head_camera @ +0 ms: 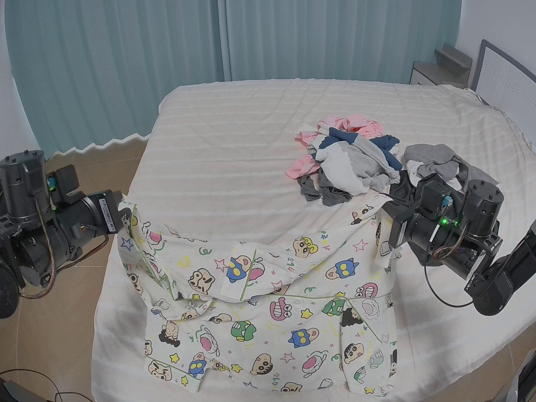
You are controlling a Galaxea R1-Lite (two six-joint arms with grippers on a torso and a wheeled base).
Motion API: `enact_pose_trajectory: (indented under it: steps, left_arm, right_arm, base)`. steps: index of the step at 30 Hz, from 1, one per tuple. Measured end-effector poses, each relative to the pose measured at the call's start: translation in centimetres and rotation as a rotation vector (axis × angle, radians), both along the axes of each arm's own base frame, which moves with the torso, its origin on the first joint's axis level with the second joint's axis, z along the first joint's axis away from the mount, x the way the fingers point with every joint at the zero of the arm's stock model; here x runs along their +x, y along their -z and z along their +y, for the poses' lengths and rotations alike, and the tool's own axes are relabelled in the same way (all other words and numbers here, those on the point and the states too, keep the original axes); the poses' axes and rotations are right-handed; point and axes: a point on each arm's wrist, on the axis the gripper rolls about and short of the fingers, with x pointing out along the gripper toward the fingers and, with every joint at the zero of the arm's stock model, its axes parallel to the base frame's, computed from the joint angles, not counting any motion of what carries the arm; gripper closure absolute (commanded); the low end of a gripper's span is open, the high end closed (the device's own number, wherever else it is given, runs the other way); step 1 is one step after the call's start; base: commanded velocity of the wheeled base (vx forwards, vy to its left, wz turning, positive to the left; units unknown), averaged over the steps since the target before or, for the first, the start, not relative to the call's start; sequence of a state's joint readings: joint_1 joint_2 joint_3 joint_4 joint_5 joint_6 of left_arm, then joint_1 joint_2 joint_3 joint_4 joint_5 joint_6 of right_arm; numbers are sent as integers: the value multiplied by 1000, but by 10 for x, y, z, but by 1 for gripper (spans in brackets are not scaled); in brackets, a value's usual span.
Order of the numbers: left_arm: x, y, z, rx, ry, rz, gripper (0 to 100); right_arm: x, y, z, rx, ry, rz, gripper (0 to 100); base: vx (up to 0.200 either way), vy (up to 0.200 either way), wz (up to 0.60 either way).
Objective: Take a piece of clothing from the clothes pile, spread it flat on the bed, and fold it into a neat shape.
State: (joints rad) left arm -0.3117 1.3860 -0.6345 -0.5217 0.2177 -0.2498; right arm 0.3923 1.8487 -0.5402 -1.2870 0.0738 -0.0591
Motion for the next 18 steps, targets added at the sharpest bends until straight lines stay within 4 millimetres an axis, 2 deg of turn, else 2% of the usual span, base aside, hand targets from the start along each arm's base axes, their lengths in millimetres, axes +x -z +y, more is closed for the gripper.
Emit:
enact_pose_trajectory:
  steps: [18]
  left_arm:
    - [82, 66, -3, 29, -75, 100, 100]
  right_arm:
    - [53, 47, 10, -24, 32, 77, 100]
  base:
    - [0, 0, 0]
